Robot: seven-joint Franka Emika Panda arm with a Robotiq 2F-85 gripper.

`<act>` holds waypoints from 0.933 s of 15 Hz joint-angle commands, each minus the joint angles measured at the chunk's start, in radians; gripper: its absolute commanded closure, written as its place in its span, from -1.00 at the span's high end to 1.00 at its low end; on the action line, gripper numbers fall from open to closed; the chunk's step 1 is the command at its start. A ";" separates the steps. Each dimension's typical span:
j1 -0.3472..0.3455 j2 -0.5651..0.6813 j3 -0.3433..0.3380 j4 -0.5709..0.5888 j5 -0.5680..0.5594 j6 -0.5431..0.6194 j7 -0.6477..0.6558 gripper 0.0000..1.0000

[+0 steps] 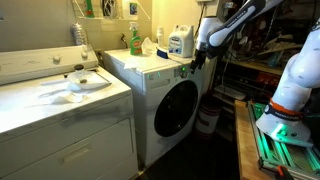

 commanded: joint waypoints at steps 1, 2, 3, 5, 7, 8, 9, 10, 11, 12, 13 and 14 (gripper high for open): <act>0.003 0.117 0.004 0.092 -0.055 0.015 0.062 1.00; 0.008 0.140 0.001 0.114 -0.056 0.010 0.067 1.00; 0.014 0.162 -0.003 0.135 -0.056 0.012 0.072 1.00; 0.023 0.209 -0.011 0.178 -0.053 0.010 0.092 1.00; 0.033 0.250 -0.019 0.212 -0.052 0.014 0.112 1.00; 0.038 0.271 -0.024 0.228 -0.056 0.019 0.123 1.00; 0.044 0.290 -0.031 0.244 -0.062 0.021 0.135 1.00; 0.046 0.307 -0.035 0.255 -0.057 0.026 0.134 1.00; 0.051 0.321 -0.040 0.266 -0.054 0.025 0.140 1.00; 0.056 0.336 -0.049 0.277 -0.057 0.030 0.147 1.00; 0.058 0.347 -0.052 0.287 -0.045 0.024 0.137 0.94; 0.063 0.359 -0.058 0.295 -0.045 0.027 0.141 0.80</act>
